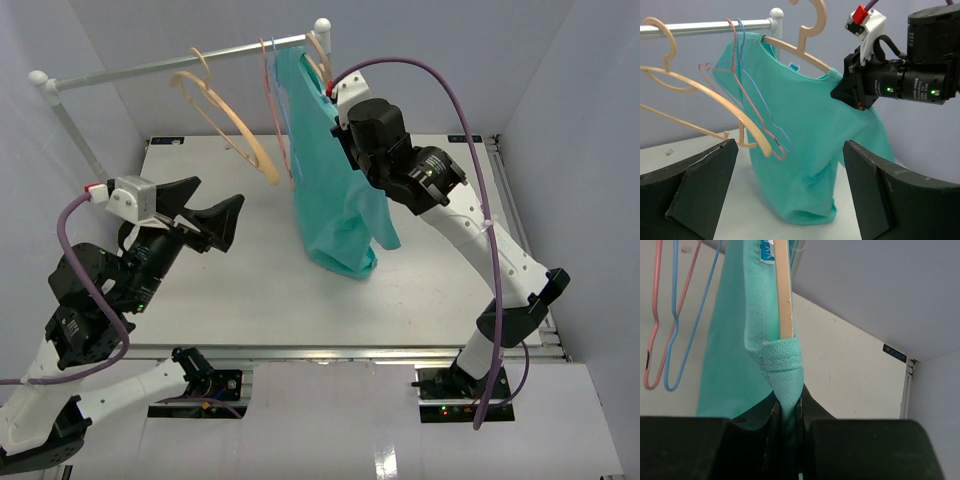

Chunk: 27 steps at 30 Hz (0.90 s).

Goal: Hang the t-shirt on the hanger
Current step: Place the hanger at the clothesline.

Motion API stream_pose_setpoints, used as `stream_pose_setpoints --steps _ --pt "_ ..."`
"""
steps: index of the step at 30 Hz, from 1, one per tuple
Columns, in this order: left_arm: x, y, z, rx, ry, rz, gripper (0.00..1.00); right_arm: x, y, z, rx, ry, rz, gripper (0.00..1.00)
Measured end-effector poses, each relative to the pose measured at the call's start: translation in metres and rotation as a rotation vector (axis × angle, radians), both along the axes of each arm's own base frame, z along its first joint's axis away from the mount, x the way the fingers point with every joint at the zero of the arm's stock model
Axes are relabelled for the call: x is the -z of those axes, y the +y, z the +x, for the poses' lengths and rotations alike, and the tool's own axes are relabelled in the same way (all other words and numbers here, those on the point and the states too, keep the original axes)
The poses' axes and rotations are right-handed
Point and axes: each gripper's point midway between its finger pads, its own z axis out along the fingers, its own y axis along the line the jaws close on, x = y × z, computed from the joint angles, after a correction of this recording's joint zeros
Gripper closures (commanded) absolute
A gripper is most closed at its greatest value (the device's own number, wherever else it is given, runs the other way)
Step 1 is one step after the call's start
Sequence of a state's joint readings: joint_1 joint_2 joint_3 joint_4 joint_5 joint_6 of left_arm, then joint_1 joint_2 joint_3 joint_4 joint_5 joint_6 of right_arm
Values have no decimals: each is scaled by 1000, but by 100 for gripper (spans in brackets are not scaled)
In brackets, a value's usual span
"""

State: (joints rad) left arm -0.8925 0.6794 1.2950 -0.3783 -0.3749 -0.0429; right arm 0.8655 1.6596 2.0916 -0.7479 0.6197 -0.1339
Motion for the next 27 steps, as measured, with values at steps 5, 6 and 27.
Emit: stream_pose_setpoints --steps 5,6,27 --pt "1 -1 -3 18 -10 -10 2 -5 6 21 8 -37 51 92" --pt "4 -4 -2 24 -5 -3 2 -4 9 27 7 -39 61 92" --pt "34 -7 -7 60 21 31 2 30 48 93 -32 -22 134 92"
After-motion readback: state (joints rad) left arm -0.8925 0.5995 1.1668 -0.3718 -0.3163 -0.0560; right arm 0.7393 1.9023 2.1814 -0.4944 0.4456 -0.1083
